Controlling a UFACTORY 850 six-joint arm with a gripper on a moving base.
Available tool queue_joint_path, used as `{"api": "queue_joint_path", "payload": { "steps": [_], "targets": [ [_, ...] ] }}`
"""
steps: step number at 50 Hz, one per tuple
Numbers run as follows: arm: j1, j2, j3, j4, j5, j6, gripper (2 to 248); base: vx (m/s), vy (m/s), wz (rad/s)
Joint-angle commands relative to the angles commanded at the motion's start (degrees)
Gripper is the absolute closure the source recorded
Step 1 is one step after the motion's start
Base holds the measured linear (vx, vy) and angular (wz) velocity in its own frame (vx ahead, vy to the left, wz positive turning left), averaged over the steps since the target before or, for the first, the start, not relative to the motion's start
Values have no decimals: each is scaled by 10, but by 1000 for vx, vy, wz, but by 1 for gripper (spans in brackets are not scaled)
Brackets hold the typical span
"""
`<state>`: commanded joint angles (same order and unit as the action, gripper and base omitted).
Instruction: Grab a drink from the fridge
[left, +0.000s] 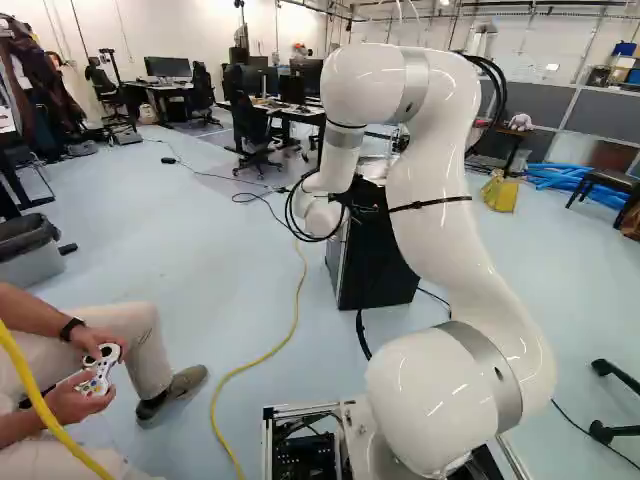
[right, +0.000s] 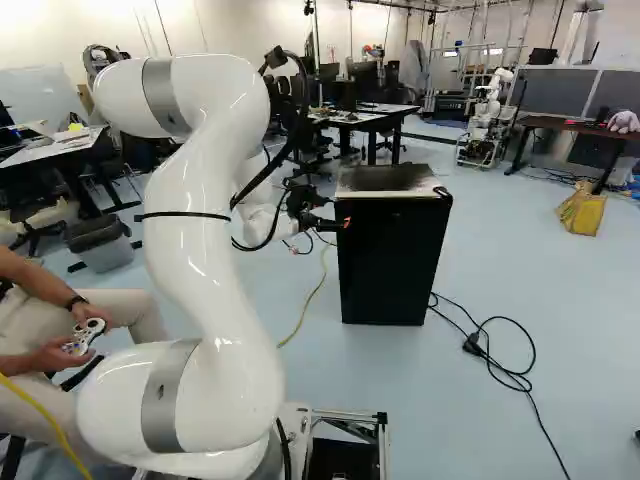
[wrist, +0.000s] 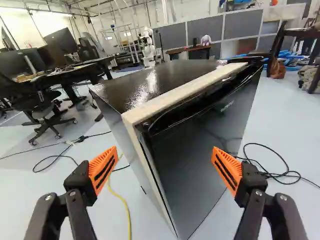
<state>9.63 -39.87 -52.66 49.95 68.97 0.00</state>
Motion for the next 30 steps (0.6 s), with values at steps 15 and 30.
{"api": "queue_joint_path", "payload": {
  "steps": [15,30],
  "targets": [
    [1,-11,-18,29,16,0,3,0,0,0],
    [0,-19,-30,36,18,0,3,0,0,0]
  ]
}}
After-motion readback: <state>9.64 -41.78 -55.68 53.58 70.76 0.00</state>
